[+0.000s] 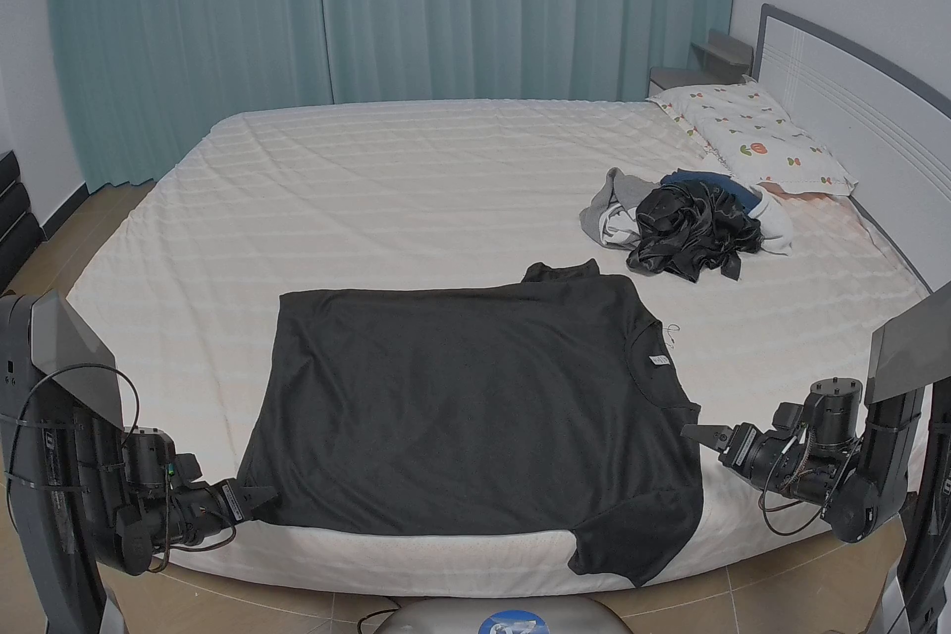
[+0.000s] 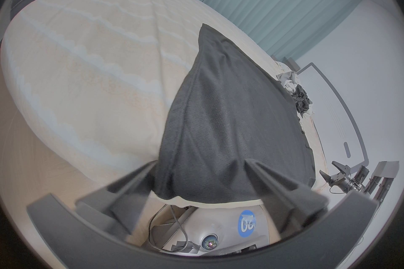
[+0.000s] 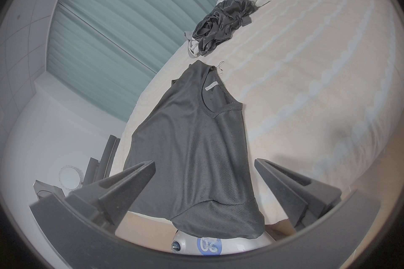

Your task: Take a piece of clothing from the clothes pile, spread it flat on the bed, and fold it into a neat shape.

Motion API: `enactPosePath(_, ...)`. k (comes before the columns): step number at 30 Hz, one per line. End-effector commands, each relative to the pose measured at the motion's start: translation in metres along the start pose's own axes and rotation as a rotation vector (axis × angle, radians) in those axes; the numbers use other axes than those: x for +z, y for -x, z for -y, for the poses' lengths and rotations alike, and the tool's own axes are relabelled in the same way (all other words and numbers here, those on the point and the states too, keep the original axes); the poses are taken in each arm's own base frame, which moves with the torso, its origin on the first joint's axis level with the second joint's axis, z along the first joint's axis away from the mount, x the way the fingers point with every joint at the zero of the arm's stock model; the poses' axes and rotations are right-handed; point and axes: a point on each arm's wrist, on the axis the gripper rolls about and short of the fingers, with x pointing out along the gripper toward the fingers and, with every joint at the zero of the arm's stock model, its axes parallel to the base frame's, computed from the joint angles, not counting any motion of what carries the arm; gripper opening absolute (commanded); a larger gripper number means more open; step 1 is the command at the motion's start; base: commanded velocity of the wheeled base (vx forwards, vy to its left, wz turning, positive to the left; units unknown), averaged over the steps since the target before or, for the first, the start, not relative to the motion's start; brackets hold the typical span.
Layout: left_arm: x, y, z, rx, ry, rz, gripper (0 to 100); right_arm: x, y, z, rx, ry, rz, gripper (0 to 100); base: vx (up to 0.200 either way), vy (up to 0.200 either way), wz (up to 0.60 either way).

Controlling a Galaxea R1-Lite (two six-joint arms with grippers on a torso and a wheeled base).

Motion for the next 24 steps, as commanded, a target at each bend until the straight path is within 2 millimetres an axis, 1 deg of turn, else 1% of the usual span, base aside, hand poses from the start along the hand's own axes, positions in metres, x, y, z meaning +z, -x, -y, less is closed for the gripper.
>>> enactPosePath(1,0.0,0.005,0.001,0.002,-0.004,0.014,0,0.0,0.0,0.0,0.004,0.002,0.001,100,0.0,0.0,0.0)
enactPosePath(5,-0.001,0.017,0.006,0.001,-0.008,0.017,0,-0.002,0.0,0.001,0.0,0.008,-0.005,100,0.0,0.0,0.0)
enactPosePath(12,0.004,0.021,0.011,-0.014,-0.023,0.049,0,-0.006,0.003,0.002,0.01,0.007,-0.044,100,0.0,0.0,0.0)
enactPosePath(17,0.001,0.021,0.009,-0.006,0.003,0.02,0,-0.009,0.007,0.004,0.044,0.017,-0.092,100,0.0,0.0,0.0)
enactPosePath(22,-0.001,0.019,0.007,-0.003,0.014,0.009,0,-0.015,-0.002,0.011,0.031,0.051,-0.122,100,0.0,0.0,0.0)
enactPosePath(23,-0.001,0.019,0.007,-0.001,0.041,0.009,0,-0.017,-0.008,0.014,0.026,0.07,-0.13,100,0.0,0.0,0.0)
enactPosePath(24,-0.001,0.019,0.007,-0.001,0.051,0.011,0,-0.017,-0.011,0.015,0.025,0.073,-0.129,100,0.0,0.0,0.0)
